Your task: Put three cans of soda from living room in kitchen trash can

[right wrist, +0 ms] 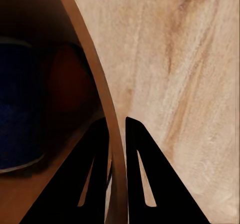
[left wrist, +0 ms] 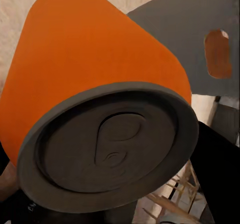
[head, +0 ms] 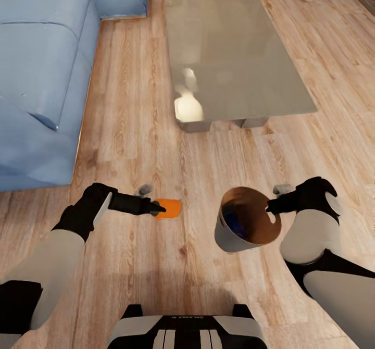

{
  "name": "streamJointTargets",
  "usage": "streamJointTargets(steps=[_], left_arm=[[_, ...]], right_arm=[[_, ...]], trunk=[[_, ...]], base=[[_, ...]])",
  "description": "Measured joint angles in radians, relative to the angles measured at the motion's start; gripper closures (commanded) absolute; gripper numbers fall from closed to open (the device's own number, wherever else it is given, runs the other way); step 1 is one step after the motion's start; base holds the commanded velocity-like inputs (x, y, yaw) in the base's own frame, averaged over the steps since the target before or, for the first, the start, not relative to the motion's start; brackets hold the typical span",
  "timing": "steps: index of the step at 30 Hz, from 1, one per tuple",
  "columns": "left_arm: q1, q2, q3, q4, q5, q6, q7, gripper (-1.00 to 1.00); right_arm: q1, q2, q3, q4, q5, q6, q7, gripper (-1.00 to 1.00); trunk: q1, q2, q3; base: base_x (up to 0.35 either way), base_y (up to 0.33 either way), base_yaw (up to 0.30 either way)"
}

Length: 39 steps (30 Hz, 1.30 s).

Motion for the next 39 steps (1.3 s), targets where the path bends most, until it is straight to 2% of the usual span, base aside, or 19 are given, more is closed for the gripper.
streamJointTargets(steps=[1, 4, 6, 11, 15, 17, 19, 20, 22, 24, 26, 27, 28, 29, 31, 35, 39], left_arm=[[-0.016, 0.001, 0.0, -0.002, 0.001, 0.0, -0.018, 1.0], [-0.069, 0.002, 0.0, -0.006, 0.003, 0.0, -0.066, 1.0], [-0.098, 0.002, 0.0, -0.005, -0.001, 0.0, -0.083, 1.0], [-0.257, -0.004, -0.001, 0.025, -0.001, 0.0, -0.11, 1.0], [-0.447, -0.023, -0.004, 0.166, -0.009, -0.003, -0.113, 1.0], [-0.507, -0.036, -0.004, 0.214, -0.004, 0.0, -0.114, 1.0], [-0.607, -0.071, -0.007, 0.301, -0.001, 0.0, -0.114, 1.0], [-0.631, -0.081, -0.011, 0.321, -0.006, 0.0, -0.114, 1.0], [-0.703, -0.116, -0.054, 0.371, -0.005, 0.0, -0.114, 1.0], [-0.73, -0.135, -0.09, 0.392, -0.009, 0.0, -0.115, 1.0], [-0.771, -0.182, -0.161, 0.438, -0.008, 0.0, -0.124, 1.0], [-0.781, -0.194, -0.18, 0.452, -0.01, 0.0, -0.126, 1.0], [-0.812, -0.22, -0.238, 0.486, -0.014, -0.001, -0.131, 1.0], [-0.824, -0.229, -0.254, 0.494, -0.008, 0.0, -0.132, 1.0], [-0.856, -0.258, -0.302, 0.513, -0.01, 0.0, -0.134, 1.0], [-0.871, -0.275, -0.353, 0.521, -0.013, 0.0, -0.154, 1.0], [-0.876, -0.285, -0.459, 0.512, -0.014, 0.0, -0.253, 1.0]], right_arm=[[-0.001, 0.002, 0.021, 0.001, -0.021, 0.027, 0.005, 1.0], [0.0, 0.005, 0.074, 0.006, -0.042, 0.061, 0.005, 1.0], [0.0, 0.007, 0.089, 0.01, -0.046, 0.072, 0.005, 1.0], [0.0, 0.024, 0.113, 0.038, -0.051, 0.101, 0.001, 1.0], [0.0, 0.026, 0.116, 0.088, -0.047, 0.102, -0.049, 1.0], [0.0, 0.027, 0.118, 0.097, -0.05, 0.101, -0.064, 1.0], [-0.001, 0.027, 0.121, 0.107, -0.048, 0.12, -0.078, 1.0], [-0.001, 0.027, 0.123, 0.109, -0.048, 0.13, -0.08, 1.0], [-0.001, 0.027, 0.143, 0.116, -0.05, 0.166, -0.084, 1.0], [-0.002, 0.027, 0.165, 0.119, -0.049, 0.173, -0.085, 1.0], [-0.002, 0.034, 0.206, 0.121, -0.05, 0.186, -0.088, 1.0], [-0.002, 0.037, 0.212, 0.122, -0.051, 0.196, -0.087, 1.0], [-0.004, 0.044, 0.233, 0.122, -0.052, 0.216, -0.089, 1.0], [-0.005, 0.046, 0.24, 0.123, -0.053, 0.23, -0.088, 1.0], [-0.009, 0.05, 0.289, 0.123, -0.049, 0.266, -0.088, 1.0], [-0.032, 0.052, 0.358, 0.123, -0.049, 0.328, -0.084, 1.0], [-0.072, 0.053, 0.402, 0.122, -0.064, 0.364, -0.084, 1.0]], trunk=[[-0.004, 0.007, 0.003], [-0.015, 0.028, 0.013], [-0.023, 0.042, 0.019], [-0.042, 0.077, 0.035], [-0.042, 0.077, 0.035], [-0.042, 0.077, 0.035], [-0.042, 0.077, 0.035], [-0.042, 0.077, 0.035], [-0.042, 0.077, 0.035], [-0.042, 0.077, 0.035], [-0.042, 0.077, 0.034], [-0.042, 0.077, 0.035], [-0.042, 0.077, 0.035], [-0.042, 0.077, 0.035], [-0.042, 0.077, 0.035], [-0.042, 0.077, 0.035], [-0.042, 0.077, 0.035]], base=[[0.0, 0.0, 0.0], [0.0, 0.0, 0.0], [0.0, 0.0, 0.0], [0.0, 0.0, 0.0], [0.0, 0.0, 0.0], [0.0, 0.0, 0.0], [0.0, 0.0, 0.0], [0.0, 0.0, 0.0], [0.0, 0.0, 0.0], [0.0, 0.0, 0.0], [0.0, 0.0, 0.0], [0.0, 0.0, 0.0], [0.0, 0.0, 0.0], [0.0, 0.0, 0.0], [0.0, 0.0, 0.0], [0.0, 0.0, 0.0], [0.0, 0.0, 0.0]])
